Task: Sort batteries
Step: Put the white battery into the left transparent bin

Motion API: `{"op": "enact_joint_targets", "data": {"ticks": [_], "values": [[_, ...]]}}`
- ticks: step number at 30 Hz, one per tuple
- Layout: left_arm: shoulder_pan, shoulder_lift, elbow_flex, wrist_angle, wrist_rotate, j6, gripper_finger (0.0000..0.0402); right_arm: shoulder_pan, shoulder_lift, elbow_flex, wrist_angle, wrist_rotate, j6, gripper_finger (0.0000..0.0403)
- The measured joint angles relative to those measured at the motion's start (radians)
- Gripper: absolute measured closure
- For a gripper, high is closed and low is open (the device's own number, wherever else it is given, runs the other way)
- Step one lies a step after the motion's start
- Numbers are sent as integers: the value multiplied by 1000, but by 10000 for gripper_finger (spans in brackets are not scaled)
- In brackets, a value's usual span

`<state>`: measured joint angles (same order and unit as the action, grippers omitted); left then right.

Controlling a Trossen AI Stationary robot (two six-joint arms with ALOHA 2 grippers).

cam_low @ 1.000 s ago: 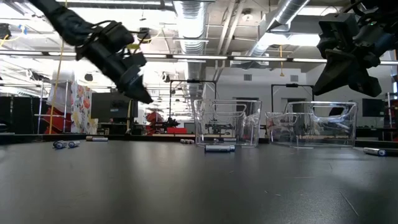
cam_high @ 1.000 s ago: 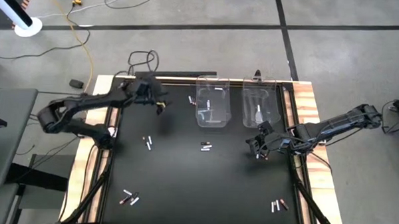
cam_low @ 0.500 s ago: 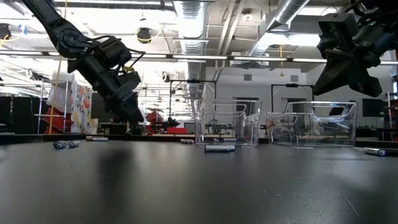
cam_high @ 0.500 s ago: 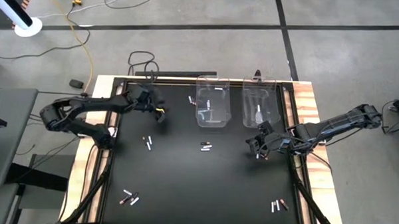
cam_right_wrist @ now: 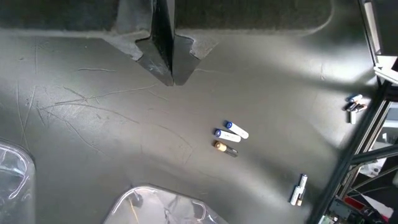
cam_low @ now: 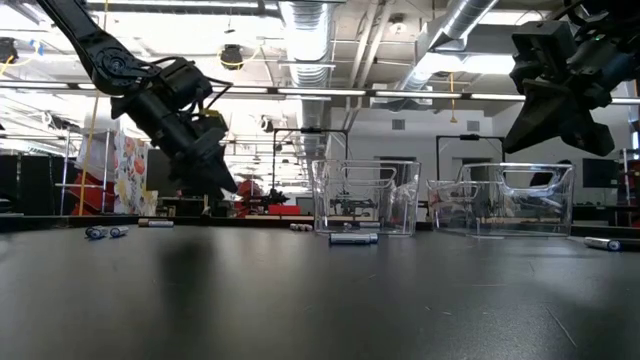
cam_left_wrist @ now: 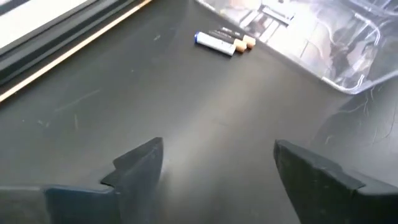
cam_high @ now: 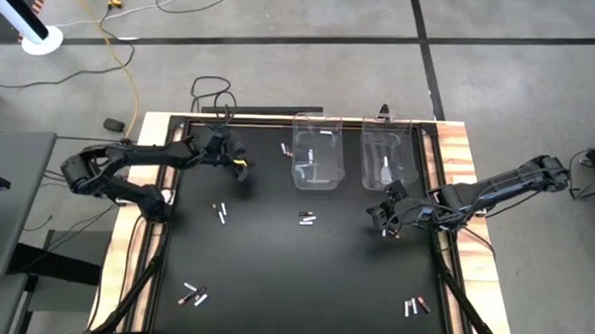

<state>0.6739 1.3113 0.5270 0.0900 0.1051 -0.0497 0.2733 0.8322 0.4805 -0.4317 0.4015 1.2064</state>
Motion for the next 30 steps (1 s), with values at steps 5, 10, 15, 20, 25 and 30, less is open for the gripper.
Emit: {"op": "enact_joint_targets", "data": {"ticks": [5, 10, 15, 20, 25, 30], "values": [[-2, 0, 0, 4, 0, -50, 57, 0, 0, 0, 0, 0, 0, 385], [-2, 0, 0, 5, 0, -59, 54, 0, 0, 0, 0, 0, 0, 385], [0, 0, 0, 38, -27, -63, 54, 0, 0, 0, 0, 0, -1, 385], [-2, 0, 0, 40, -59, -114, 54, 0, 0, 0, 0, 0, -2, 385], [-14, -1, 0, 127, -73, 23, 54, 0, 0, 0, -1, 0, -2, 385], [-36, 0, -6, 168, -62, 67, 54, 0, 0, 0, -1, 0, -3, 385]]}}
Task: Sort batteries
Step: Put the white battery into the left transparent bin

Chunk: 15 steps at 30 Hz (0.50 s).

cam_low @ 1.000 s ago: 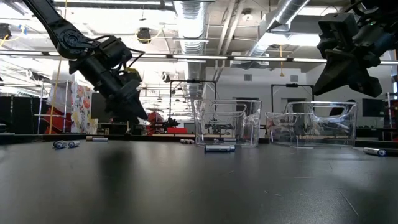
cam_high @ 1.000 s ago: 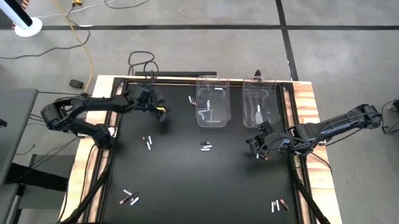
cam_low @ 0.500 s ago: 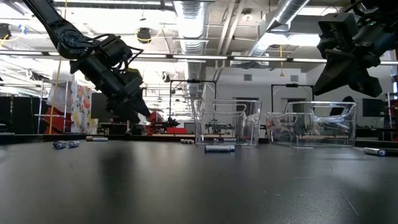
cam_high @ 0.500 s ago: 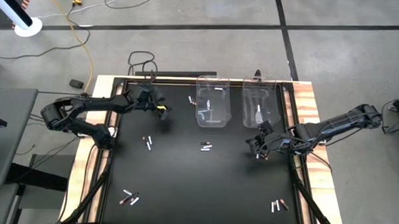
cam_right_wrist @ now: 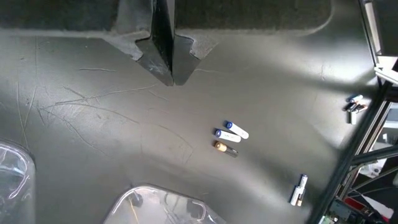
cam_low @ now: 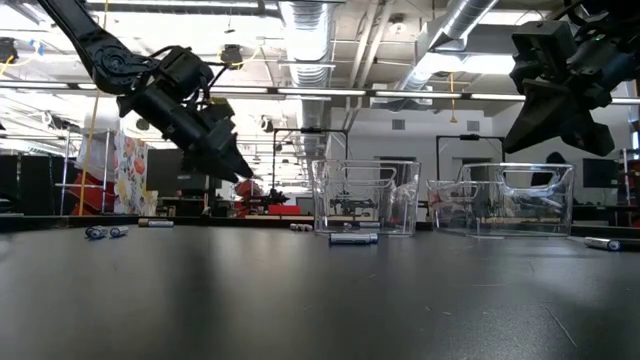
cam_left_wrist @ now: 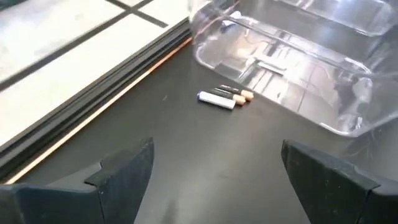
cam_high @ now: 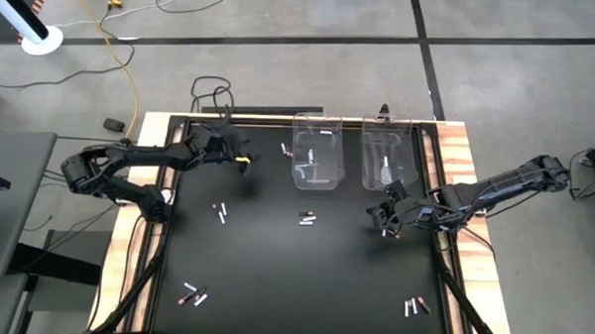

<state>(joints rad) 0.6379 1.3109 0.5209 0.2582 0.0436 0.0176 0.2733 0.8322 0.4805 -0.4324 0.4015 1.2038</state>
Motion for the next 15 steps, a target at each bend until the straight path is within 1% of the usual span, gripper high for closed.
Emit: {"op": "enact_joint_targets", "data": {"ticks": [3, 7, 11, 15], "values": [[-18, 4, -46, 63, 34, 22, 54, 0, 0, 0, 0, 0, -1, 385], [-35, 62, -147, 271, 39, -20, 56, 0, 0, 0, 0, 0, -6, 385], [-34, 171, -185, 448, 42, -46, 57, 0, 0, 0, -1, 0, -7, 385], [-38, 317, -185, 599, 90, -56, 58, 0, 0, 0, -1, 0, -7, 385]]}}
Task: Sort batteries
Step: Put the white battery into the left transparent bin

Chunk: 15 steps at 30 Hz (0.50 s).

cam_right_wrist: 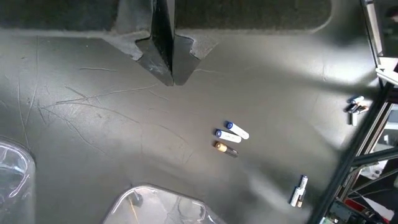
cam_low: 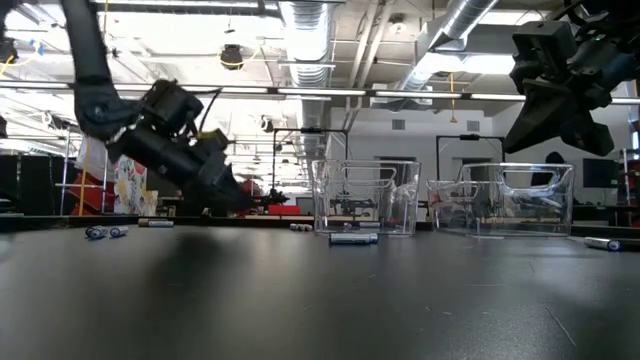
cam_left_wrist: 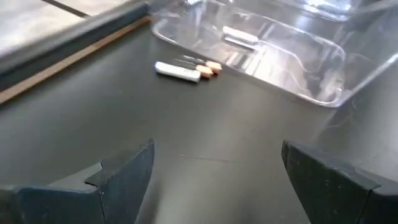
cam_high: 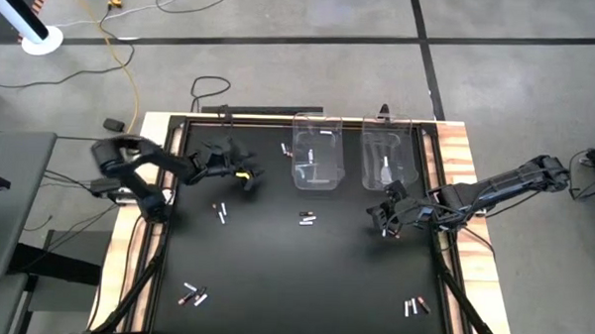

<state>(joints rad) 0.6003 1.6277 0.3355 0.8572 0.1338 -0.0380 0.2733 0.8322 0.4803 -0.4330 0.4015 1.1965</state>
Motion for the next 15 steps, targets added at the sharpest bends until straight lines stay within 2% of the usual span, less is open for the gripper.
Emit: {"op": "enact_joint_targets", "data": {"ticks": [4, 8, 12, 15], "values": [[-1, 153, 4, 165, 11, -29, 58, 1, 0, 0, 0, 0, 6, 385], [2, 254, 46, 216, 11, -32, 58, 1, 0, 0, 1, -5, 7, 385], [-17, 288, 74, 216, -12, -9, 61, 1, 0, 0, 2, -9, 16, 385], [-26, 280, 99, 180, -38, -70, 66, 1, 0, 0, 1, -10, 27, 385]]}}
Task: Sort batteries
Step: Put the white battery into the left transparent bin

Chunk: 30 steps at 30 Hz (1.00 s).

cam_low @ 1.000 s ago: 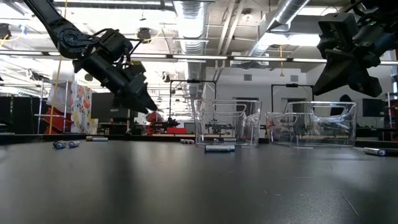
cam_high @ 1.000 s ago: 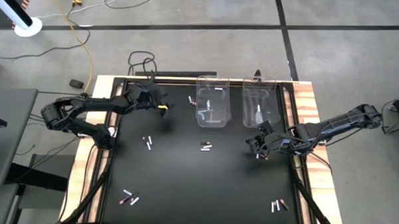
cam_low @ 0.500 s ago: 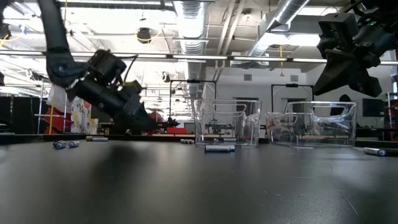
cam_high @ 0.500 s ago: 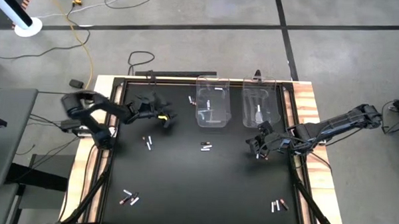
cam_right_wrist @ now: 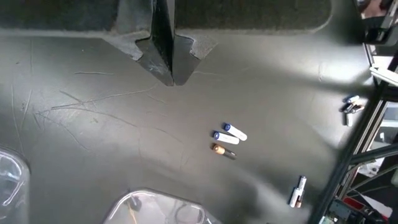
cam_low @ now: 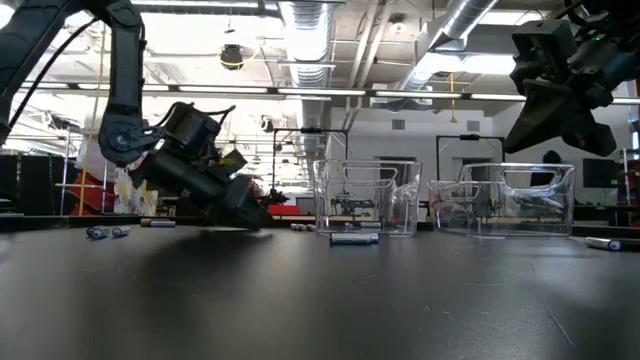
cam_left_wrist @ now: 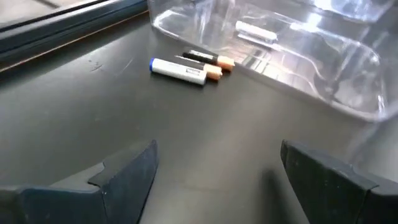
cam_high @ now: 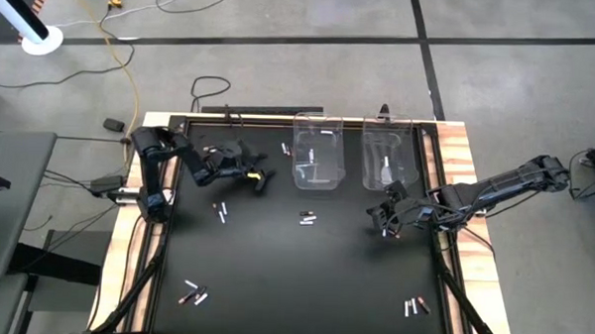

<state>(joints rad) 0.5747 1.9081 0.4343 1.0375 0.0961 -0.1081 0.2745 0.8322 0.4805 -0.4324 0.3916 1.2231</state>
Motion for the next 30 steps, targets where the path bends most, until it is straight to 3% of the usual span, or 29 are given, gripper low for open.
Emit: {"op": "enact_joint_targets", "data": {"ticks": [5, 11, 30], "values": [[0, -45, 52, -143, -21, -108, 71, 0, 0, 0, 1, 0, 7, 385], [-1, -88, 140, -393, -28, -59, 81, 0, 0, 0, 0, 0, 8, 385], [-52, -87, 345, -810, -154, -19, 91, 0, 0, 0, 0, 1, 2, 385]]}}
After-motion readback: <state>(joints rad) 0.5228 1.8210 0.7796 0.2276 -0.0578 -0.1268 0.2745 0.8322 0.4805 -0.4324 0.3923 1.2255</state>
